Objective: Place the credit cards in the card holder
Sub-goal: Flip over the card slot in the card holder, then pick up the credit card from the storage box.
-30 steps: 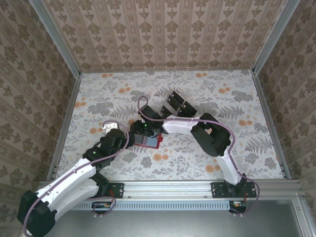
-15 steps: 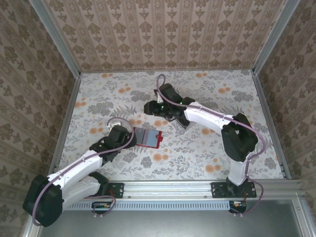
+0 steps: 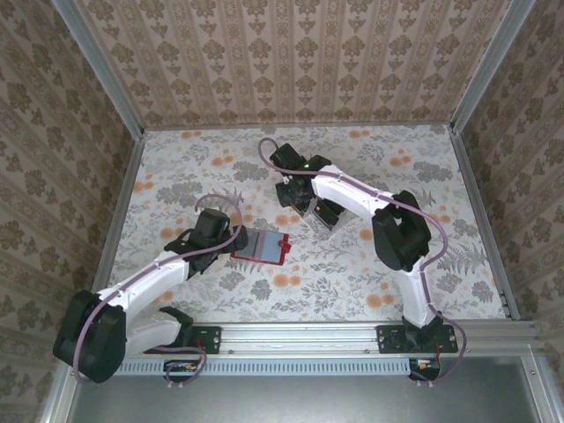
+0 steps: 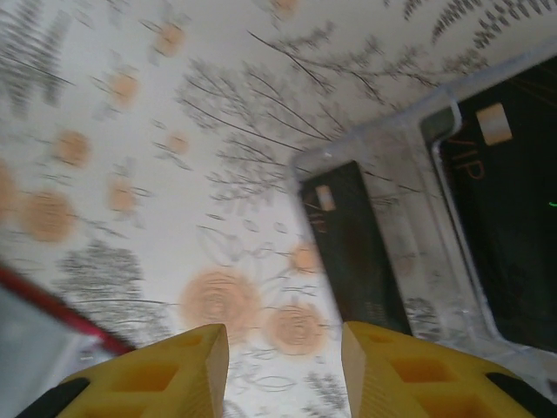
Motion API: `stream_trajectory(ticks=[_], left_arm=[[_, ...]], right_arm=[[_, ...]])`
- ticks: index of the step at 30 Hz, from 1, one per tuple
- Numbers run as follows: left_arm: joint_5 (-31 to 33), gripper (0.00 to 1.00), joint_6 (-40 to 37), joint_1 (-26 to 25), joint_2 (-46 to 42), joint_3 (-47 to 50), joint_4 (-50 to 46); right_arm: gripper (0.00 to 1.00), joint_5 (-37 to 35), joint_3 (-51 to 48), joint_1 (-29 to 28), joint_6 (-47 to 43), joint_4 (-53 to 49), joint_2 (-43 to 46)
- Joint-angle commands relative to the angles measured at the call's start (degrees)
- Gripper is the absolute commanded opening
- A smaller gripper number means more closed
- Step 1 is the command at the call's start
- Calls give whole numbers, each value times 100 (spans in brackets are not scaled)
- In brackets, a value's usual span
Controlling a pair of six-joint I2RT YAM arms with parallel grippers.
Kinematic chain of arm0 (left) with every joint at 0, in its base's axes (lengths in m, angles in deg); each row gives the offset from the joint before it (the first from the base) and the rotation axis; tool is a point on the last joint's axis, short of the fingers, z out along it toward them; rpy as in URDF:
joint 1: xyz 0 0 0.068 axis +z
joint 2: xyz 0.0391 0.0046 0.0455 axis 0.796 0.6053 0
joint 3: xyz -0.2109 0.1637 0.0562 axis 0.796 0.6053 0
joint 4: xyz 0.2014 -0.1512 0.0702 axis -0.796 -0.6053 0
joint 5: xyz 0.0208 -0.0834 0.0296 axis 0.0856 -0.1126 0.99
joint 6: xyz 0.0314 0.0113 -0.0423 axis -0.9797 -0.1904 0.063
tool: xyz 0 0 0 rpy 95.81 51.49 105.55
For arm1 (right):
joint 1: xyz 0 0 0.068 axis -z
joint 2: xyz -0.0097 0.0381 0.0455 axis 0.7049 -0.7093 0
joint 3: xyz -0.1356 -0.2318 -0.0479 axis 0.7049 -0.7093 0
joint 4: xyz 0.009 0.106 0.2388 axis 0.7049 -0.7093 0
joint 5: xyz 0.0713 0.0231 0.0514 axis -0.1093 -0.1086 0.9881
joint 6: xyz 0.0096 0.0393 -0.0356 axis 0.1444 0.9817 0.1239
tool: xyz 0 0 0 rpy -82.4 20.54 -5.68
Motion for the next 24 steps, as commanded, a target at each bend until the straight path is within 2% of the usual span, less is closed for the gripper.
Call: stream_trajectory(ticks=[1,8,14,24], left_arm=[[-153,100,-183,55,66,-175,22],[-169,100,-198,82,14,-124,-27],[-151,100,-207,98,-13,-98,-49],[-161,100,-201,117,-22,-37,-39]], right_arm=[[40,-750,320,-4,-440,-536,-248],[40,-1104,480,7,-578,-545,-583],[40,-1066,561,45,-586,-549,-763],[33,-190,442,246,-466,-349,-669]])
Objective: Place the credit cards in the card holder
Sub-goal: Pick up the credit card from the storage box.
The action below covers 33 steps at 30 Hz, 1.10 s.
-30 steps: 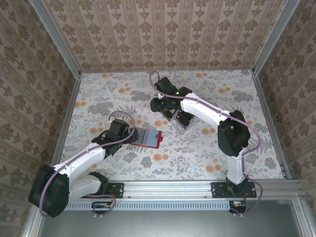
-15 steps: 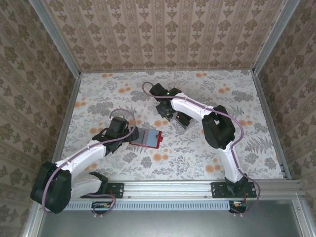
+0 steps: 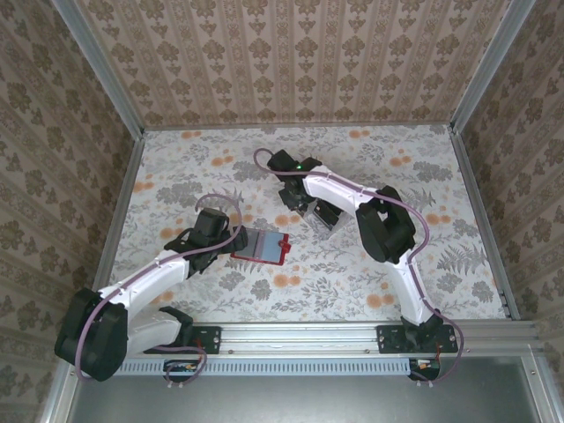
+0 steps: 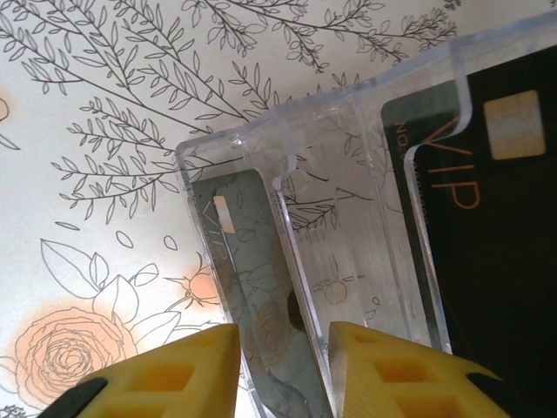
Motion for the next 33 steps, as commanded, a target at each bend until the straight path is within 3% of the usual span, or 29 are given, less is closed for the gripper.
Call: stream_trajectory(ticks=[1,15,25,33], left_arm=[[-29,100,-118,43,-64,-30,-28],[-42,100,-91,43,-46,7,-22],[-26,100,-91,43,-13,17,-16],[279,100,19,43,6,-15,-276]], right_arm=[[33,472,-2,157,57,24,86],[27,1109,-109,340,137,229,195],[6,1253,-115,340,65,266,392],[0,1312,-124,331,56,281,776]])
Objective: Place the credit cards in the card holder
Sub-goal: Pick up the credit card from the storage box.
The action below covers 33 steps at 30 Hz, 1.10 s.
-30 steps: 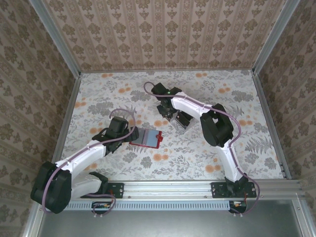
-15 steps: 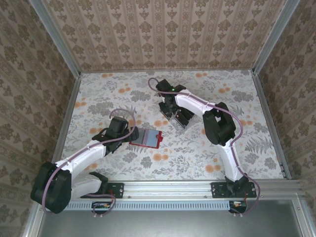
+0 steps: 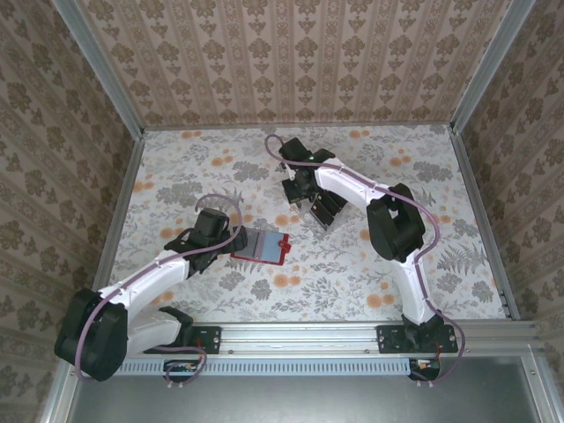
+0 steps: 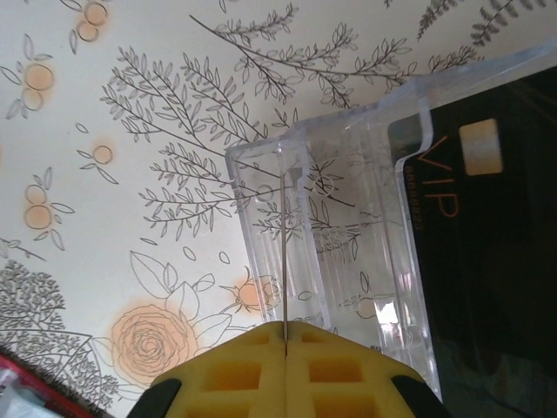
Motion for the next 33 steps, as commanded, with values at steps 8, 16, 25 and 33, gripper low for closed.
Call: stream_trajectory(ticks=[8,16,25,33], left_arm=[[739,100,341,51,351,-153,-781],[929,100,732,60,640,-100,-954],[749,100,1005,52,713,99,-851],[564,100,1313,-117,703,293,-762]], right_arm=[[0,648,-586,-185,548,514,1264],[0,1209,-2180,-593,1623,1905,2181],[0,1235,-3442,-1107,2397,2857,2908],[0,1220,-4041,-1226,2767,3287,3142]])
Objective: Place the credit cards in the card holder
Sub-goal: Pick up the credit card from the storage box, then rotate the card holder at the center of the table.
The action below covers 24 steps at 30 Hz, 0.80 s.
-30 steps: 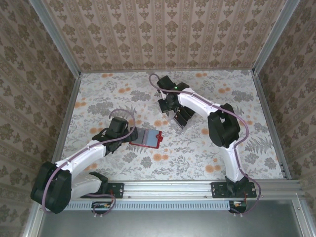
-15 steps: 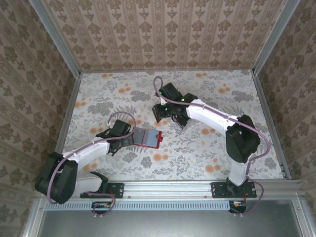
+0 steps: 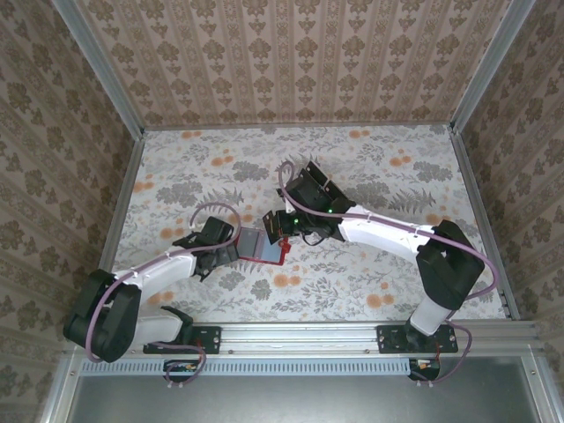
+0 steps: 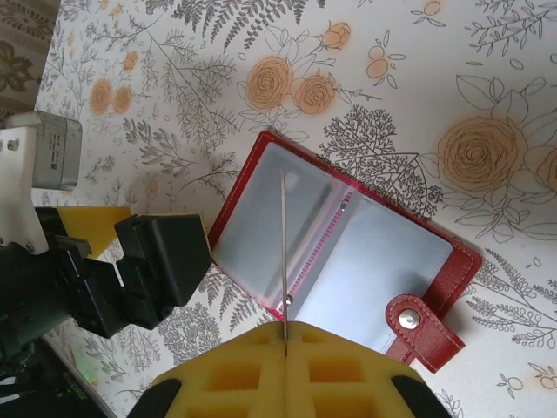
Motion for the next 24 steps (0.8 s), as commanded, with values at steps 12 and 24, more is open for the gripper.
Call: stream_trajectory(ticks=[12,24], left_arm=[[43,100,1059,-1015,-471,246,-316],[72,100,313,-892,-1275,311,210]], right_arm=[[0,-192,-362,-16,312,331,290],[0,-139,-1343,43,876,1995,376]])
